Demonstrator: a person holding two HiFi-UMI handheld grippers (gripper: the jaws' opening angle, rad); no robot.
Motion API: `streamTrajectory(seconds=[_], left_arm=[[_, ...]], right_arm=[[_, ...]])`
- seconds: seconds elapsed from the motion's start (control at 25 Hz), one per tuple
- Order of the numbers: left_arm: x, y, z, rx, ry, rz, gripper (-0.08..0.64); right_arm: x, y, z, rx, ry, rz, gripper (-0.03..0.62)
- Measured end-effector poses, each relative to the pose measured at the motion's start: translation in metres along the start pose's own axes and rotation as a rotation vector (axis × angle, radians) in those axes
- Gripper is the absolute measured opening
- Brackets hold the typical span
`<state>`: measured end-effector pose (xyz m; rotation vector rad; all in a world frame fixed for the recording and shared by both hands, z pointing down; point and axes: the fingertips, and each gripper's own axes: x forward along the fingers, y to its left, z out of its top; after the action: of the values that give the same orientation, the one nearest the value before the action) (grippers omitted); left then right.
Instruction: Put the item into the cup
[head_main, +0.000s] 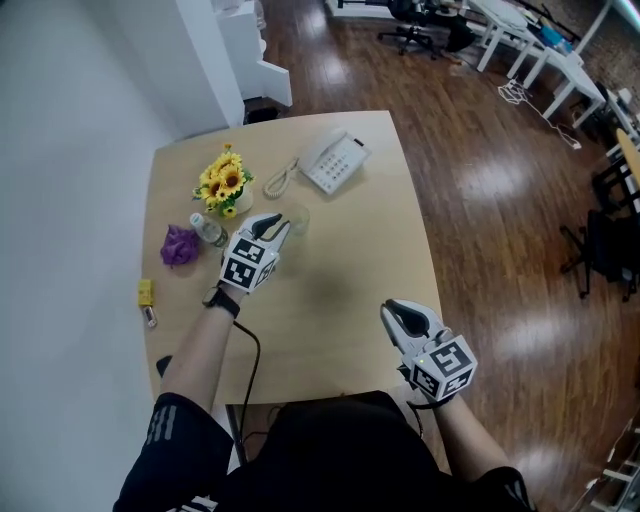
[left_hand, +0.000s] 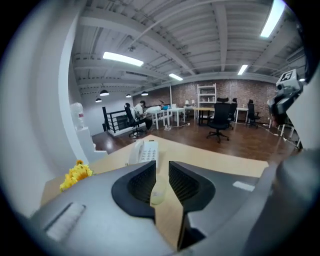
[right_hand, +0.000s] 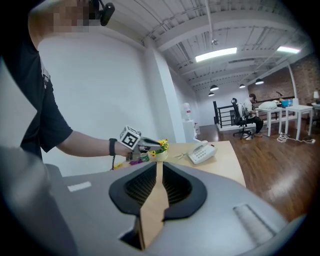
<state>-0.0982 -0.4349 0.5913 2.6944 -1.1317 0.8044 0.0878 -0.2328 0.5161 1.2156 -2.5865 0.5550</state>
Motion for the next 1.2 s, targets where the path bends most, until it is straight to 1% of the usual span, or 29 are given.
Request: streamTrajectory(seconds=[0.08,0.16,0.24,0.32,0.52,0.64,0.76,0.84,1.0,1.08,1.2], left_arm=[[-0.038,-0.012,0.023,0.011,-0.08,0.001,0.078],[-0.076,-0.025,0.038,0.029,-0.141,0.01,0.081],[-0.108,-0.039,0.042,0.021,-0.18,0.018,0.084],[-0.136,-0.052,0.037,-0.014,-0.204,0.015,0.096],[-0.186,-0.093,0.01,-0.076,-0.212,-0.018,0.11],[-0.209,-0.112,-0.005,-0.11,-0.22,-0.021,0.112],[-0.223,-0.135,-0.02,-0.12,-0.201,-0.032,0.113],[-0.234,-0.149,-0.025,-0.121,-0.203,-0.019,0.12],[-0.255,-0.183,-0.03,-0.138,-0.216,0.0,0.126],[-0.263,-0.211,-0.031,-0.14,-0.212,0.0,0.132],[-0.279,-0.258,-0.026,-0.162,-0.231,0.002,0.133]], right_arm=[[-0.002,0.003,0.009,-0.003,-0.023,-0.003,0.047],[-0.006,0.006,0.017,-0.002,-0.047,-0.007,0.046],[-0.009,0.012,0.021,-0.004,-0.063,-0.011,0.047],[-0.011,0.018,0.023,-0.001,-0.075,-0.013,0.046],[-0.015,0.04,0.019,-0.003,-0.08,-0.006,0.047],[-0.017,0.057,0.015,-0.005,-0.084,0.01,0.046],[-0.025,0.077,0.014,-0.026,-0.085,0.048,0.046],[-0.032,0.09,0.012,-0.048,-0.085,0.076,0.046],[-0.062,0.111,0.007,-0.082,-0.105,0.12,0.043],[-0.084,0.119,-0.001,-0.089,-0.115,0.143,0.037],[-0.121,0.131,-0.015,-0.091,-0.119,0.181,0.026]])
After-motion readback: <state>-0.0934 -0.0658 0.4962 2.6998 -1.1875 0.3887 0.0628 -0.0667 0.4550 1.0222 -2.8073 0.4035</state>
